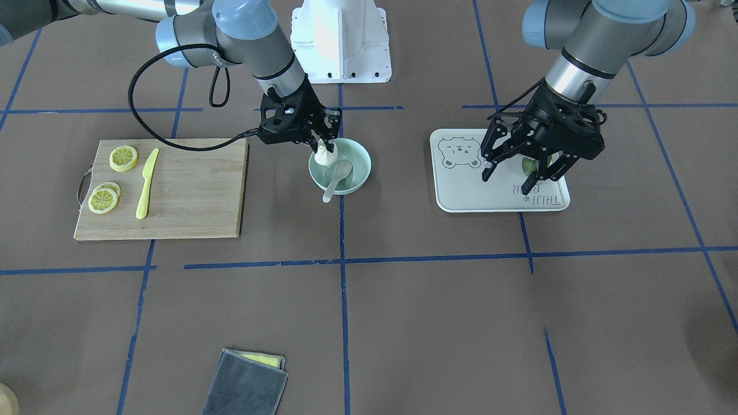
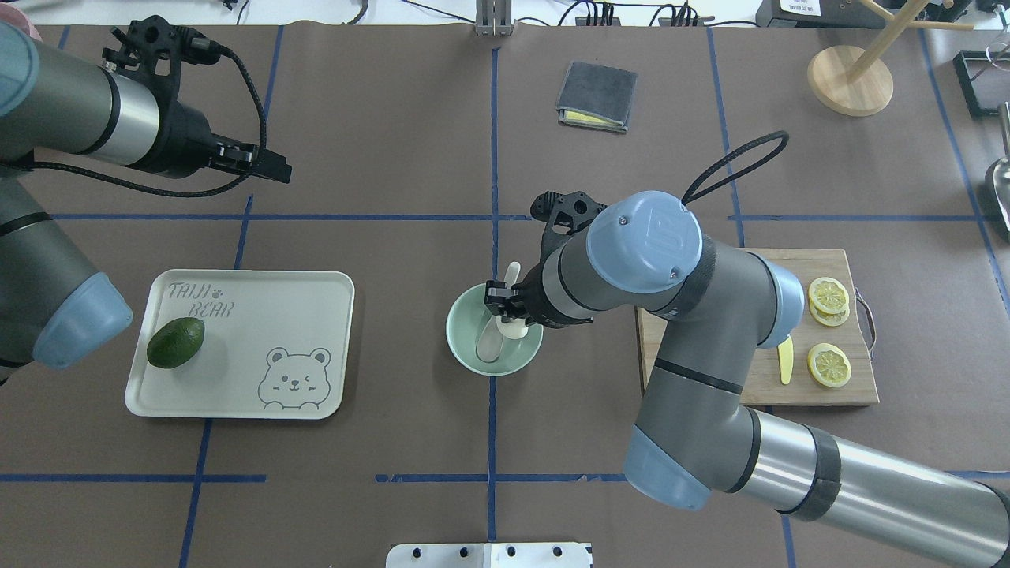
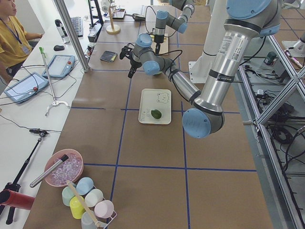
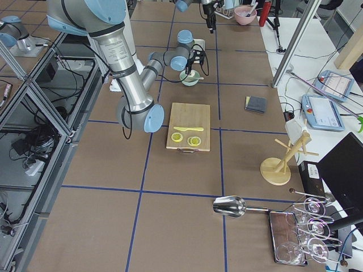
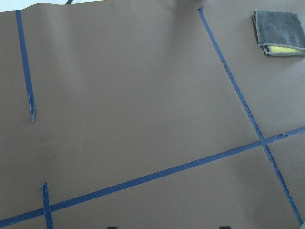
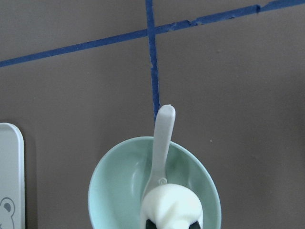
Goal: Put spoon and bun in bowl
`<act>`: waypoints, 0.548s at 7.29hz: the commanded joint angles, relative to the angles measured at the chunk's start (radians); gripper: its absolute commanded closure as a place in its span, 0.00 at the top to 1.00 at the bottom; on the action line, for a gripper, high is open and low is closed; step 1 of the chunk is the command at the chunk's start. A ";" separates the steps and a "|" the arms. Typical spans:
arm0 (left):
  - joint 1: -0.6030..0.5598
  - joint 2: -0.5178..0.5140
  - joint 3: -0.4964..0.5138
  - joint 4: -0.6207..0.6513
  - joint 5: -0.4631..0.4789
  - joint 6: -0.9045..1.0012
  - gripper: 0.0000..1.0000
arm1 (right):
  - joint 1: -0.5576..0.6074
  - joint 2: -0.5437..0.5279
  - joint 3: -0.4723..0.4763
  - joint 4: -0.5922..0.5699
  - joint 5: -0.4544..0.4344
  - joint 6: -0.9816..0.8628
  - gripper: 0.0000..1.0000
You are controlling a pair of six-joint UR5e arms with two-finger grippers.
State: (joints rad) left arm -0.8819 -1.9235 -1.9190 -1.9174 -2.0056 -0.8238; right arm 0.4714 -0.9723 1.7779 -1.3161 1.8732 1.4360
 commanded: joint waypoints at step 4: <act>-0.002 0.004 -0.002 0.000 0.001 0.000 0.79 | -0.011 0.018 -0.018 0.002 -0.016 0.021 0.65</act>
State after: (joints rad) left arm -0.8835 -1.9211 -1.9210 -1.9175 -2.0045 -0.8243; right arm 0.4594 -0.9548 1.7602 -1.3148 1.8598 1.4539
